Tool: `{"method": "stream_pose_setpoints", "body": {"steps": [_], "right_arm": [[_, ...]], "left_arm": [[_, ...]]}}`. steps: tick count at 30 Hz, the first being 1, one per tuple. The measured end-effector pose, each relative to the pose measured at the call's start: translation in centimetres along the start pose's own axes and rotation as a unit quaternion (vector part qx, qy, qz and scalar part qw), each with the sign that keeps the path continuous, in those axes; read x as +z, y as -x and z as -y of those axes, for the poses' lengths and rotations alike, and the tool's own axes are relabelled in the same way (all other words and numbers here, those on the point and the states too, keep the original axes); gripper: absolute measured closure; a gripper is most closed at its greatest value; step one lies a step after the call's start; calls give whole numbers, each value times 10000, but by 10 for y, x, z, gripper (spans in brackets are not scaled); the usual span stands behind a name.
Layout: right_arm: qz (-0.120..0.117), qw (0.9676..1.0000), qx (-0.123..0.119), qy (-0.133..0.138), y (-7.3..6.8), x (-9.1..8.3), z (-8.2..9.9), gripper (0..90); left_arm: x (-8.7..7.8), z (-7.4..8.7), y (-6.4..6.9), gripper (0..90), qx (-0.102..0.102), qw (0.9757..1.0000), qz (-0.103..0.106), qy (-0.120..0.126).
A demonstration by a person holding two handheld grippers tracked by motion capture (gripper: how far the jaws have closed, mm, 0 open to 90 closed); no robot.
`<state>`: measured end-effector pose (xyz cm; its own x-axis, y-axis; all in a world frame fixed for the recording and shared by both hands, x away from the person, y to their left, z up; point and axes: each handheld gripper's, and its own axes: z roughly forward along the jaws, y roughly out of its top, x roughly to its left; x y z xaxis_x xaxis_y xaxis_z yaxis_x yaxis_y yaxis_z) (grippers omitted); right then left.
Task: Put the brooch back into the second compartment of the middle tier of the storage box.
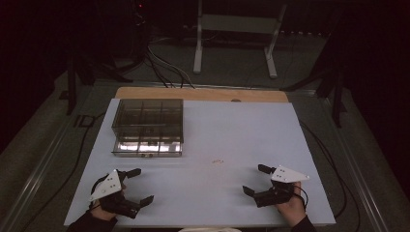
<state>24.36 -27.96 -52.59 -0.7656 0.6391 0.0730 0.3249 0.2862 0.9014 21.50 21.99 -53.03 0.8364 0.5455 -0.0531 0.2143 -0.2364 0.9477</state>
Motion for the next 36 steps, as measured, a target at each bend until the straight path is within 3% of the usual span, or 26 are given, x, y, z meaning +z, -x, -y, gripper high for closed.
{"method": "stream_pose_setpoints", "body": {"steps": [12, 18, 27, 30, 36], "right_arm": [[52, 9999, 79, 40, 0, 1, 0, 0], [34, 9999, 98, 45, -1, 2, 0, 0], [145, 9996, 140, 174, 0, 0, 0, 0], [121, 9998, 117, 141, -1, 0, 0, 0], [127, 9997, 107, 204, -1, 0, -1, 0]], "left_arm": [[0, -4, 1, 5, -22, 10000, -21, -9], [7, -18, 2, 5, 25, 9997, 230, -73], [19, -29, -2, 5, -14, 9996, 286, -66], [25, -45, -5, 5, 63, 9992, 379, -57], [29, -60, -7, 5, 122, 9990, 420, -60]]}}
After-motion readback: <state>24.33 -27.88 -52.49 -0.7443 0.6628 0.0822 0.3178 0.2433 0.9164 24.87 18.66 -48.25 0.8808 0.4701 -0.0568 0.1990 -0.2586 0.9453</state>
